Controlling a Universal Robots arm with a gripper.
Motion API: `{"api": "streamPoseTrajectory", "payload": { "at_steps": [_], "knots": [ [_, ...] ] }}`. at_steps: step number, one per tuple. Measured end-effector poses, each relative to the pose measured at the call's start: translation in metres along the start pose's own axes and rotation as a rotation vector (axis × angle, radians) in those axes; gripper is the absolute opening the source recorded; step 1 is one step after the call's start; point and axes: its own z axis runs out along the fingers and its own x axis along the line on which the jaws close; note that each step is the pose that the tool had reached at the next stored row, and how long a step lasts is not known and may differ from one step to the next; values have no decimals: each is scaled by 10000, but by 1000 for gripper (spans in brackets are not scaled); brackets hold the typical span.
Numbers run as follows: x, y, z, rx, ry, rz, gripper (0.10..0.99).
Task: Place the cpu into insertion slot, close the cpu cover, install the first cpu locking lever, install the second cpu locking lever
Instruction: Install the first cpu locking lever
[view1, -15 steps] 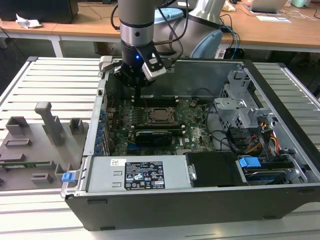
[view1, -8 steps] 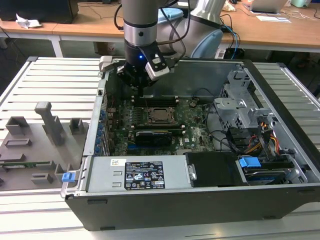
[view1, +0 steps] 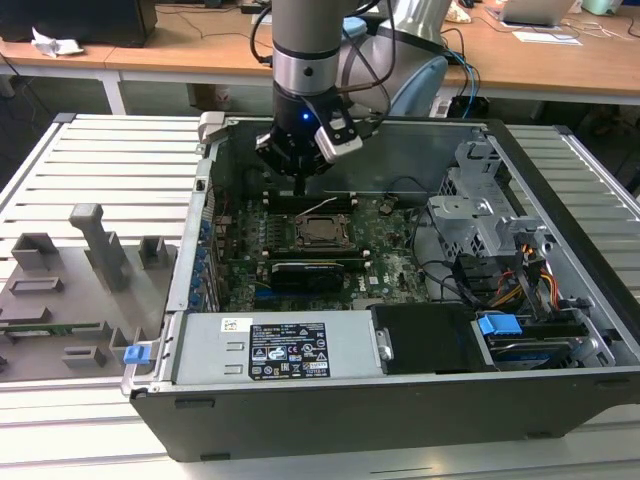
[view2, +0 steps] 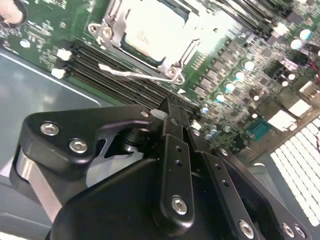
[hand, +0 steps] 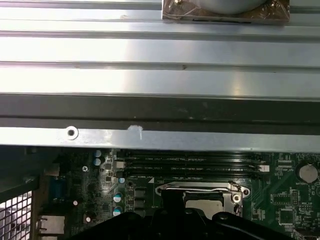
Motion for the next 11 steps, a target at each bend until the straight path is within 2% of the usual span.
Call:
{"api": "streamPoseTrajectory", "payload": {
  "at_steps": [3, 4, 5, 7, 9, 11],
  "knots": [
    [-21, -1, 7, 4, 1, 0, 106],
    [-21, -1, 8, -47, 0, 2, 106],
    [-22, -1, 9, -273, -4, 2, 106],
    [-22, -6, 10, -648, -10, 0, 106],
    [-35, -7, 27, -637, -10, 1, 106],
    [-70, -10, 58, -568, -7, -19, 106]
  ]
}}
